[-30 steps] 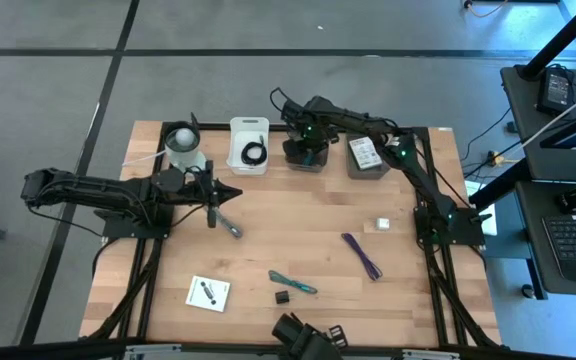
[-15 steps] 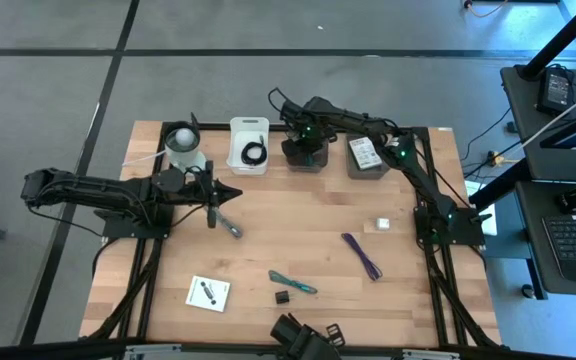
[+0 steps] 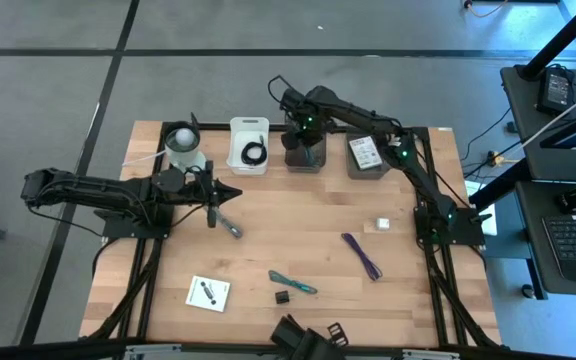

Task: Pick and place items into bin
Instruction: Remove the blue cable charger from the left black bin, then put the blue patterned charger cable into the white bin

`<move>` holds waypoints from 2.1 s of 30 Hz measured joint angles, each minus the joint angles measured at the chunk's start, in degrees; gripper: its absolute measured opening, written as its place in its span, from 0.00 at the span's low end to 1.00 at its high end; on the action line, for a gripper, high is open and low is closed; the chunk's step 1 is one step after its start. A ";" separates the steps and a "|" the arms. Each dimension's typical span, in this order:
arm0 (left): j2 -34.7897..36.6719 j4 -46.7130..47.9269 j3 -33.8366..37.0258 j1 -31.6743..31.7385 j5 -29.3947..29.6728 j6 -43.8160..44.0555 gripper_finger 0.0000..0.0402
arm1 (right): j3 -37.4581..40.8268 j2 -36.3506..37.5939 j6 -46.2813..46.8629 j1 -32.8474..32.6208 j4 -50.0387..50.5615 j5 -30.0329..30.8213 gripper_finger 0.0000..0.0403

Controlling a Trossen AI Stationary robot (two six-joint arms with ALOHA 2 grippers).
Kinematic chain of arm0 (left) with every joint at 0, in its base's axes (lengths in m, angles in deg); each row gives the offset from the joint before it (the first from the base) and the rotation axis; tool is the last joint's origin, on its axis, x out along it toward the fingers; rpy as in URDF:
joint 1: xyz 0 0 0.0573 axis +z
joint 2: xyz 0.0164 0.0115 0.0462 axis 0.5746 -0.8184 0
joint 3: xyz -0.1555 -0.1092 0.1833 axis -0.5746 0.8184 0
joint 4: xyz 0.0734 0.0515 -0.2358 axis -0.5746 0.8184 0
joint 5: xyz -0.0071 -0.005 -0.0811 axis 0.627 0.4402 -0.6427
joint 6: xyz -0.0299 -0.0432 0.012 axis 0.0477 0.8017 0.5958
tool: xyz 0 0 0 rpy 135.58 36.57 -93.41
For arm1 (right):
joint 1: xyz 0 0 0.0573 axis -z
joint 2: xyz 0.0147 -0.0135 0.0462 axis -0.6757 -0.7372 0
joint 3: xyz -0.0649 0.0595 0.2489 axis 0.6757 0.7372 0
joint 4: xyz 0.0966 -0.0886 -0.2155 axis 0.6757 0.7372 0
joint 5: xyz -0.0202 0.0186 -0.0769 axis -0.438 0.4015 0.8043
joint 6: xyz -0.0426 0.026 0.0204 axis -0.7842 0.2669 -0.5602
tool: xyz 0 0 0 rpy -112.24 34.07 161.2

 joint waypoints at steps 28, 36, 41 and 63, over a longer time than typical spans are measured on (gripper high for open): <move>0.00 -0.02 0.00 0.00 -0.22 1.51 0.00 | 1.09 19.05 -9.42 -25.23 -0.74 8.31 0.03; 0.00 -0.02 0.00 -0.01 -0.85 1.51 0.00 | 18.70 15.14 -7.42 -28.56 -11.86 0.87 0.03; 0.00 0.00 0.00 -0.02 -1.88 2.21 0.00 | 32.39 15.19 -2.99 -30.25 -24.19 -3.54 0.03; -0.03 -0.60 0.01 -0.02 0.22 6.91 0.00 | 40.11 23.56 -6.35 -31.48 -31.31 -5.84 0.43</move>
